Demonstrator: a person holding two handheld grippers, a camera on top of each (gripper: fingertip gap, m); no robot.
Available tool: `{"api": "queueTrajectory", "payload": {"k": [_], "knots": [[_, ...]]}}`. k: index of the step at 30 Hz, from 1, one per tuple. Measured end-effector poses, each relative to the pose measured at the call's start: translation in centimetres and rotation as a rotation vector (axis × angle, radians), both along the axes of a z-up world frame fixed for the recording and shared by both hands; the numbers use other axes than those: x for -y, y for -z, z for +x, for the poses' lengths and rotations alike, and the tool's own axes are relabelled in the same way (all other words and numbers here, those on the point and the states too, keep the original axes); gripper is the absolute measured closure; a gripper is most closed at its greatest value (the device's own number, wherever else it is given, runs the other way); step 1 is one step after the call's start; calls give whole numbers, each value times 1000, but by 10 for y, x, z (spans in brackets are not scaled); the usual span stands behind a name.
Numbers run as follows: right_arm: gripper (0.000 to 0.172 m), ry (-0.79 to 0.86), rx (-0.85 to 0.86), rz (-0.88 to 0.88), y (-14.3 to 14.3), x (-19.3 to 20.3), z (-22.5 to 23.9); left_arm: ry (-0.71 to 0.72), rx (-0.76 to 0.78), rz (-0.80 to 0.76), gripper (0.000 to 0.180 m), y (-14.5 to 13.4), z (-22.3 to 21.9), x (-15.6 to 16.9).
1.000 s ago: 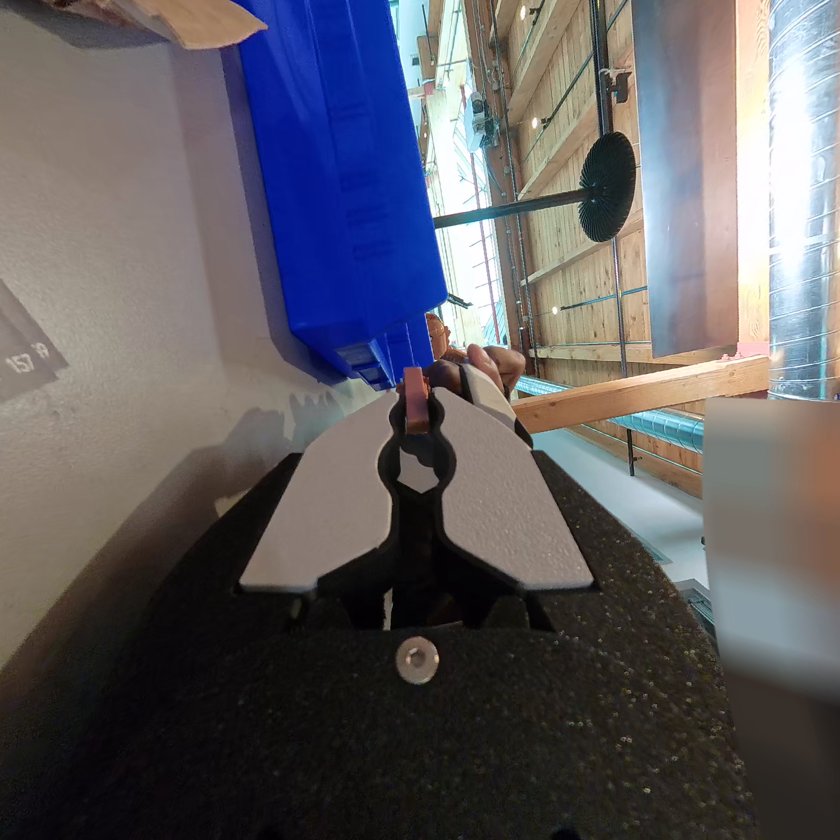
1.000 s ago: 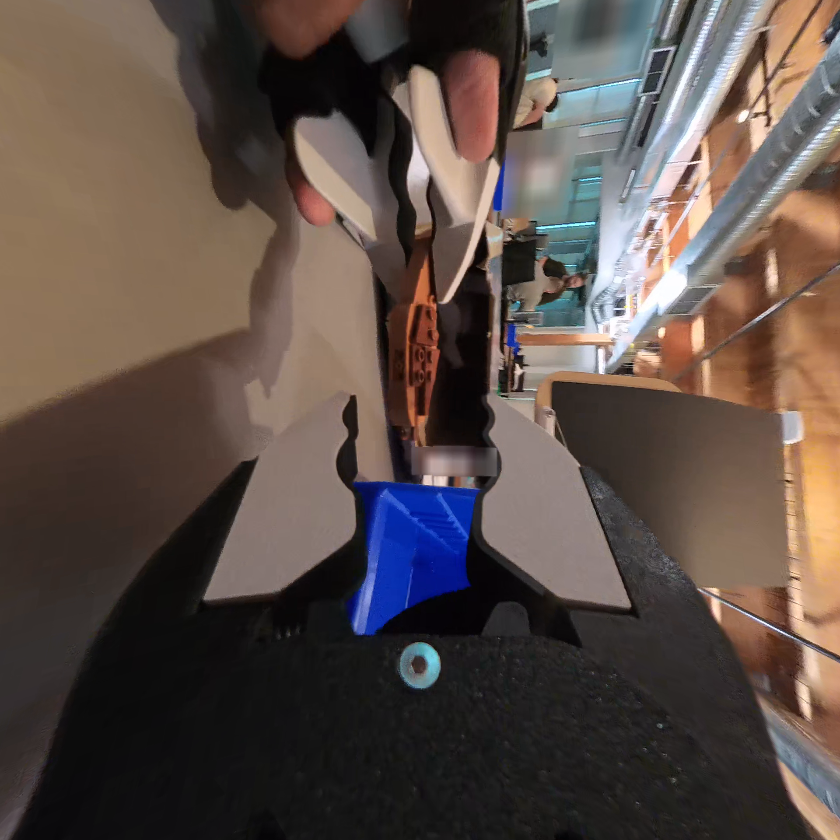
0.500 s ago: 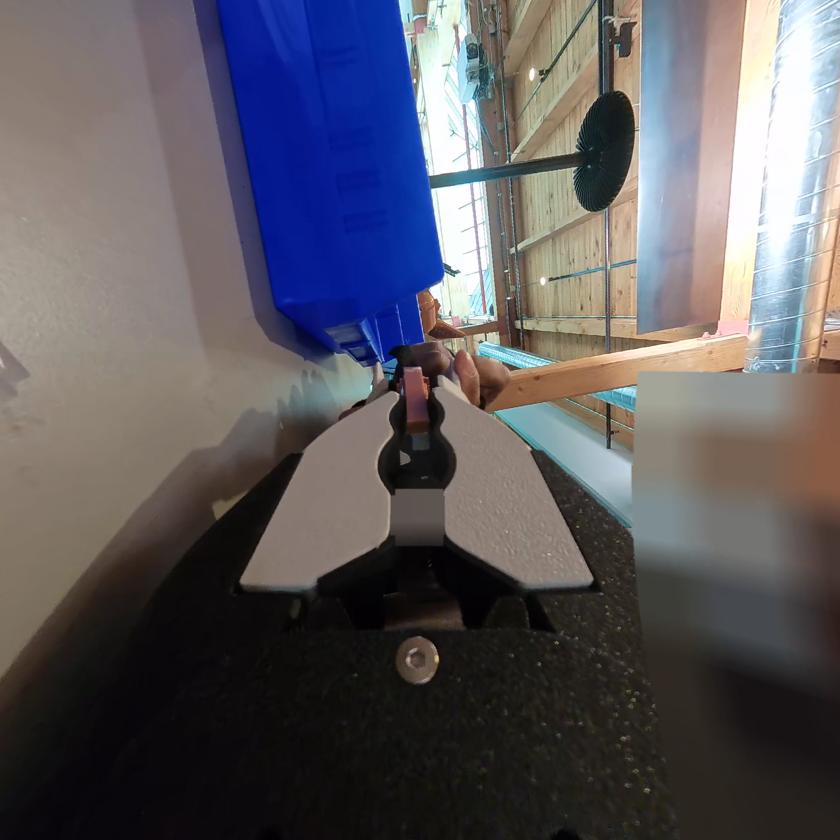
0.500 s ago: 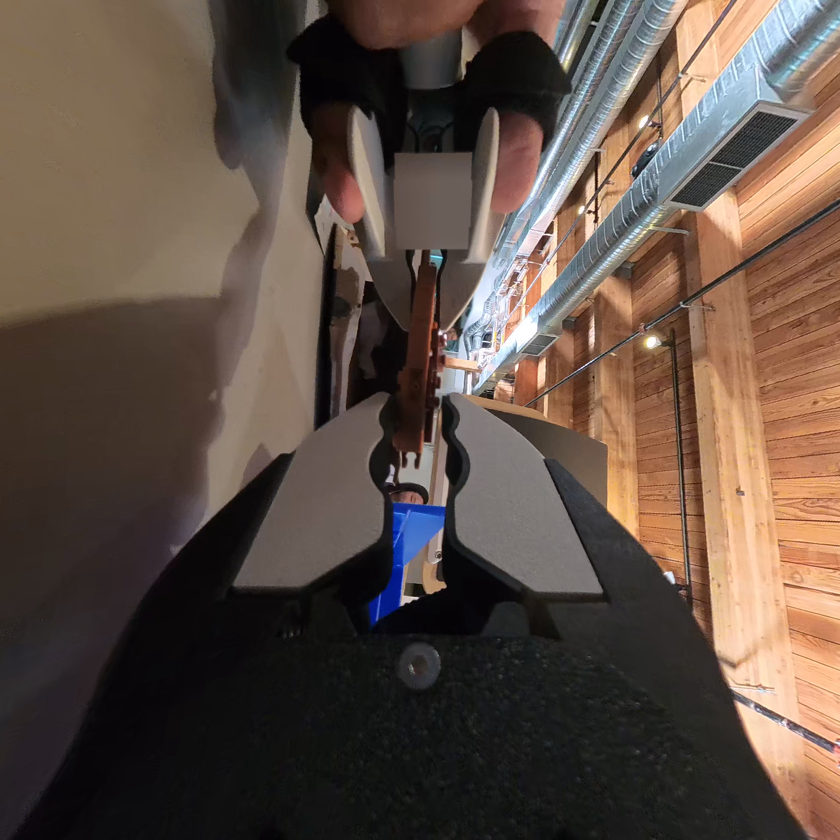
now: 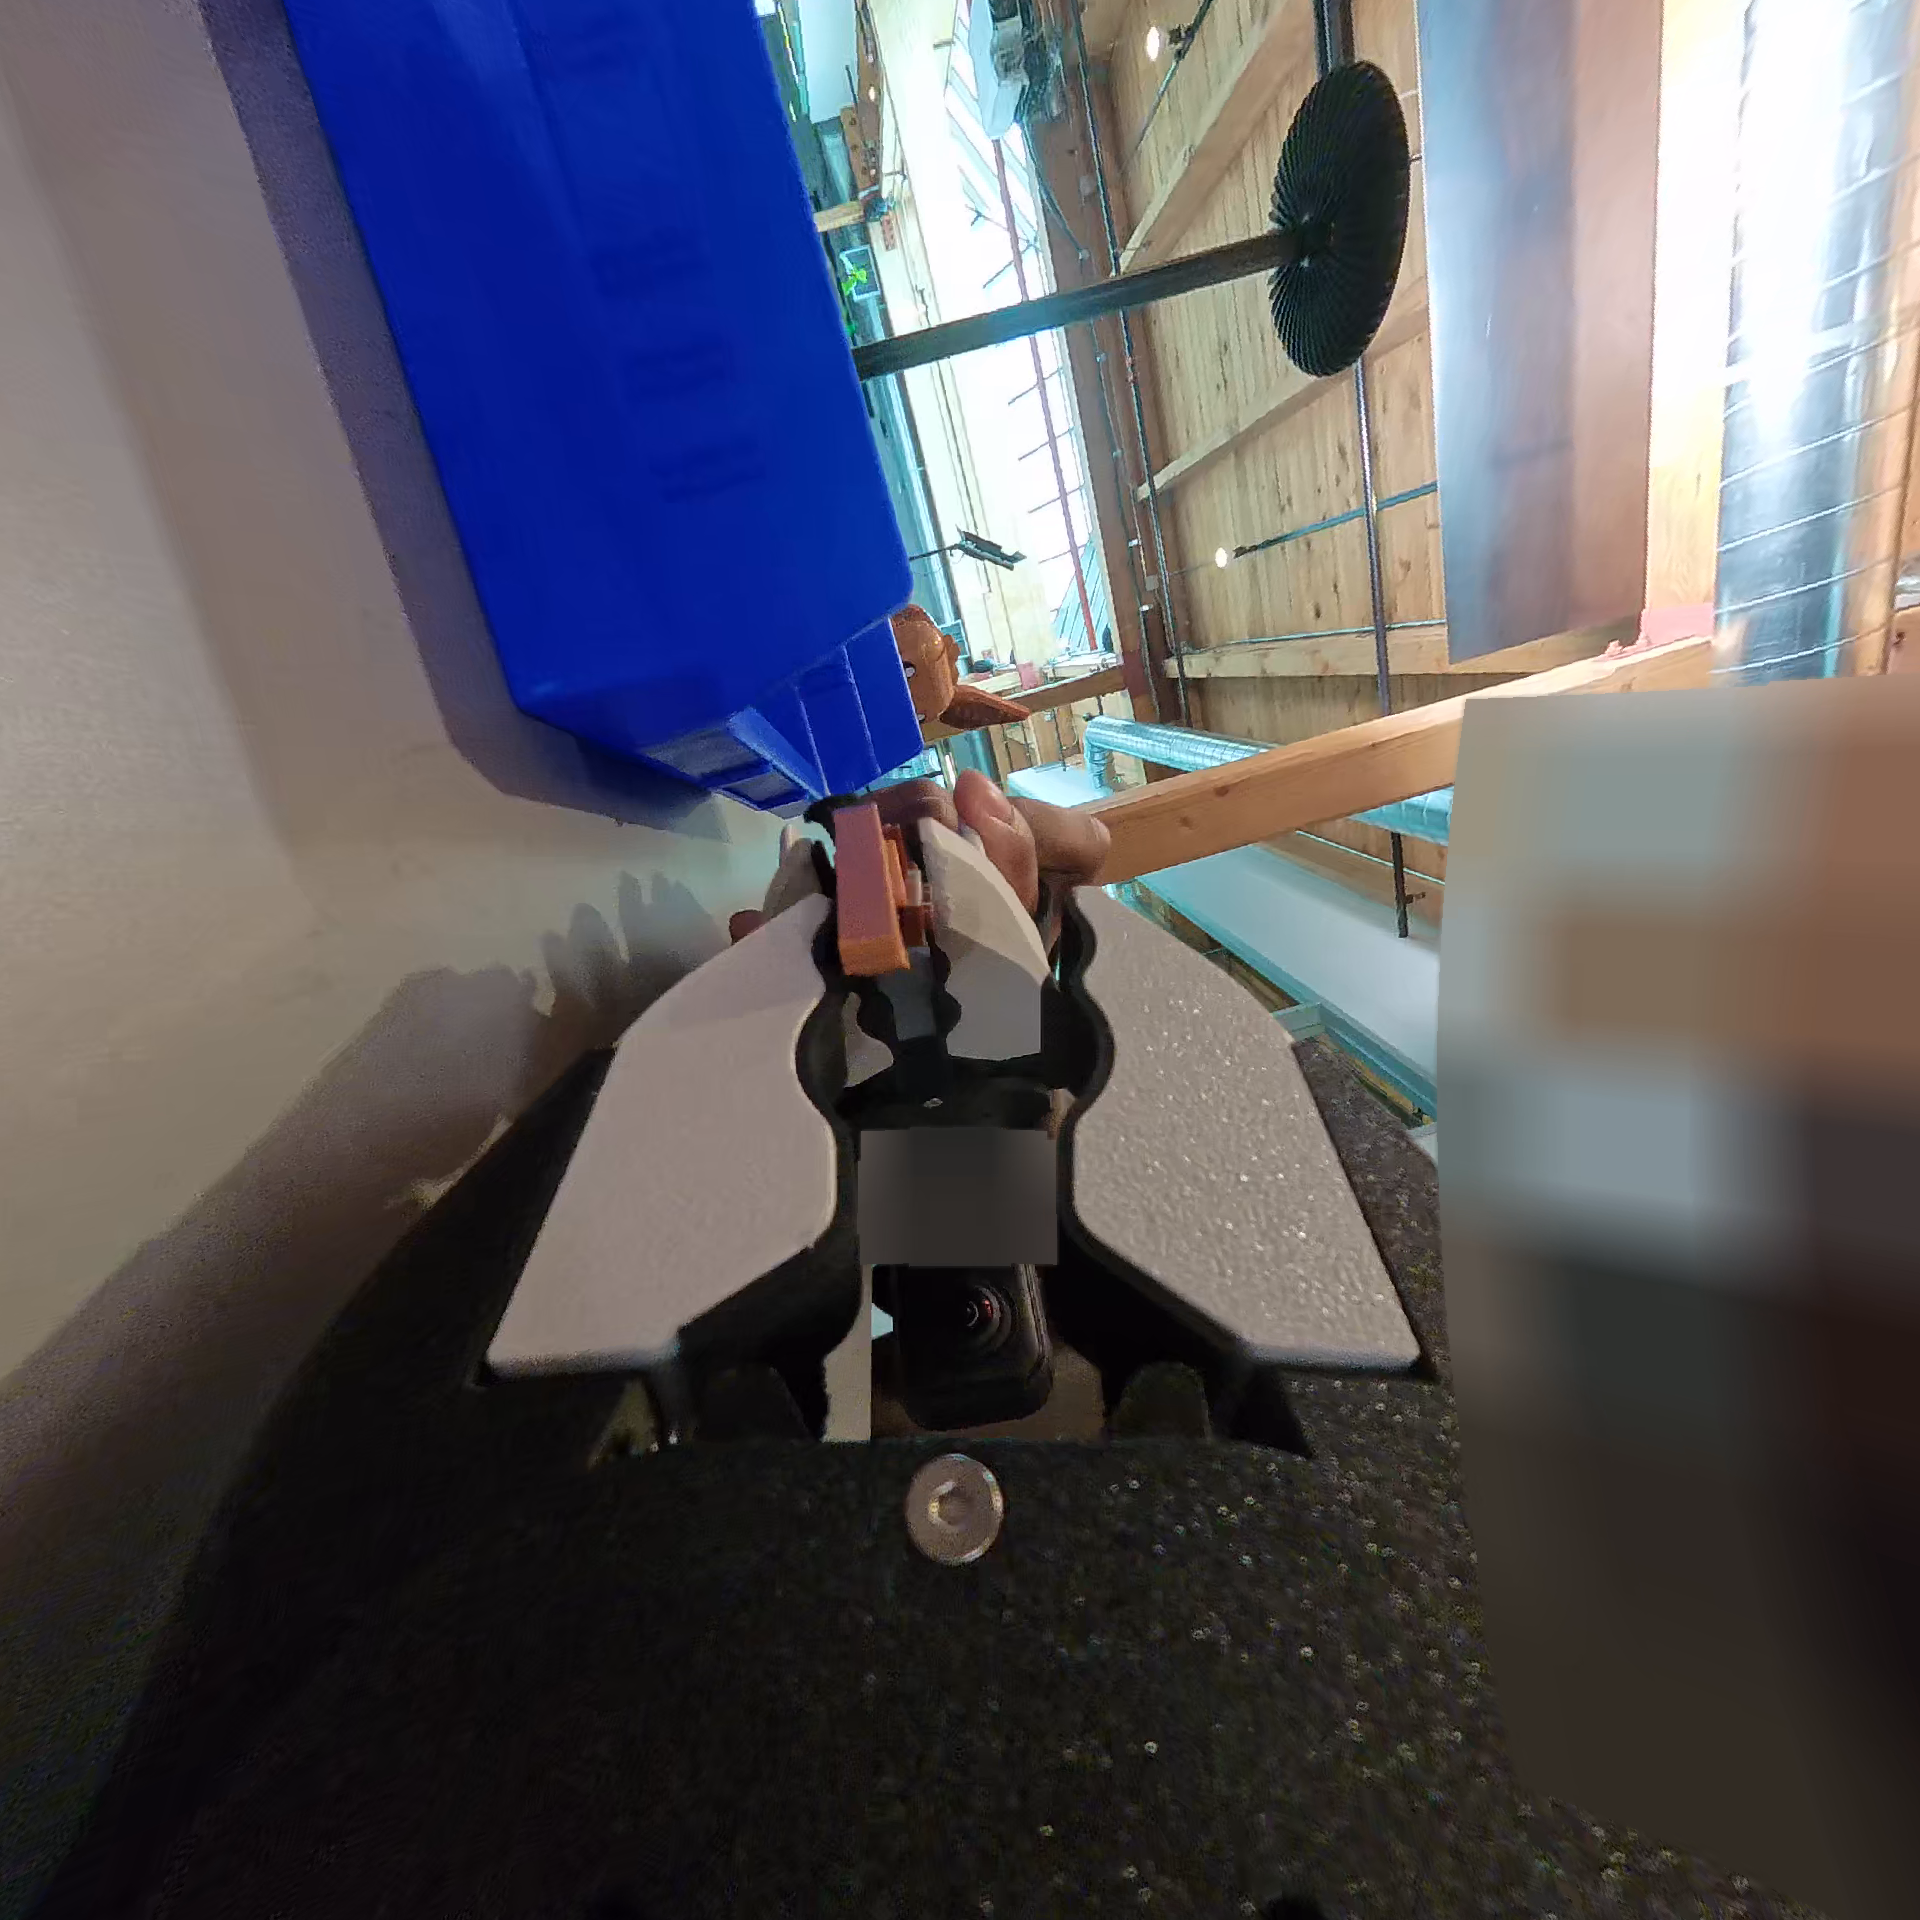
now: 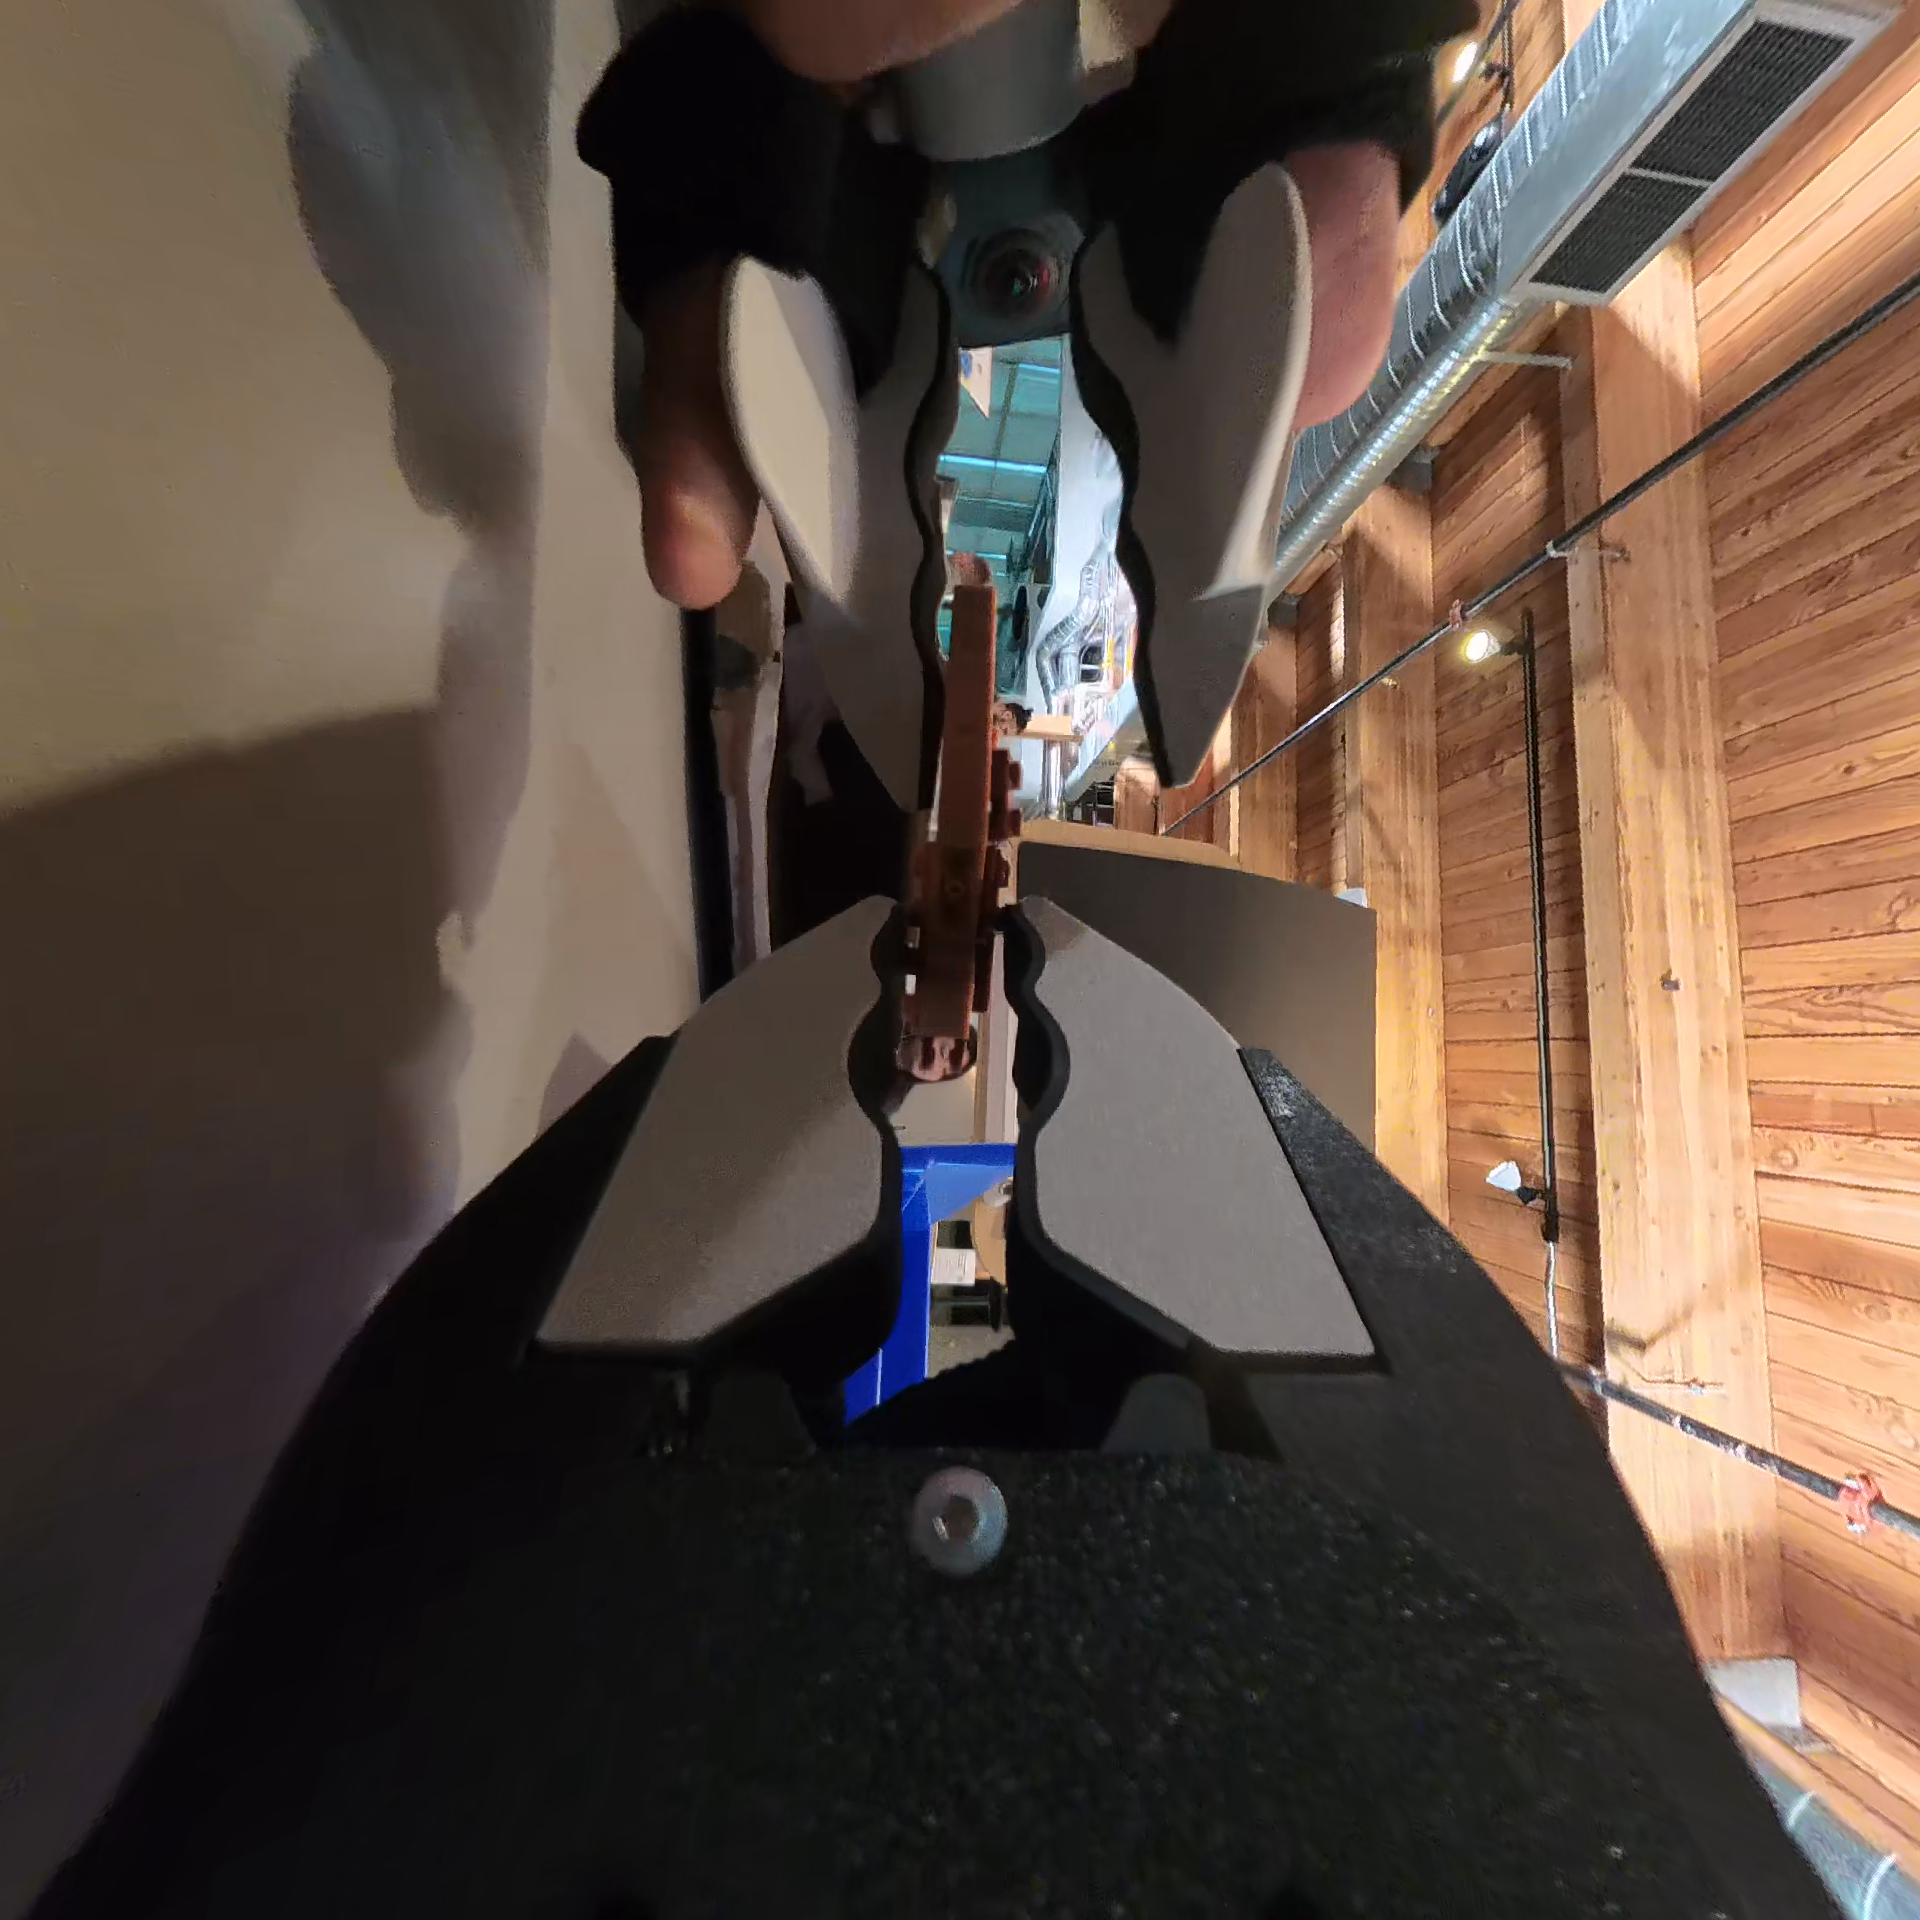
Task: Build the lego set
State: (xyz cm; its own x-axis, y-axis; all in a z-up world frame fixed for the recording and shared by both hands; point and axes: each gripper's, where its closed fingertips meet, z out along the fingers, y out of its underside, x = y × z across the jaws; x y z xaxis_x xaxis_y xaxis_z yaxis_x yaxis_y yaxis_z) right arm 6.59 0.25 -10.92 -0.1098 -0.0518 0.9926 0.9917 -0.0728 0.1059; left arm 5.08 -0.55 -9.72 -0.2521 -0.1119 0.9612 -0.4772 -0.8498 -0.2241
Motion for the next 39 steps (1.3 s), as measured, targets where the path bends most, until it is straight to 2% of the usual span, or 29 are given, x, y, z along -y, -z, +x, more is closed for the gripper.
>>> {"api": "queueTrajectory", "payload": {"k": [6, 10, 21, 32, 39], "knots": [[155, 22, -1, 21, -3, -2, -4, -23, -26, 19, 151, 7, 0, 3], [155, 8, 10, 26, -3, -2, -8, -51, -16, 15, 166, 7, 1, 0], [155, 22, 68, 72, -12, -3, -13, -85, 48, 83, 167, 2, -3, 0], [154, 16, 37, 96, -19, -4, -16, -88, 120, 212, 167, -5, -6, 1], [154, 19, 38, 105, -21, -4, -16, -83, 137, 228, 167, -6, -6, 2]]}}
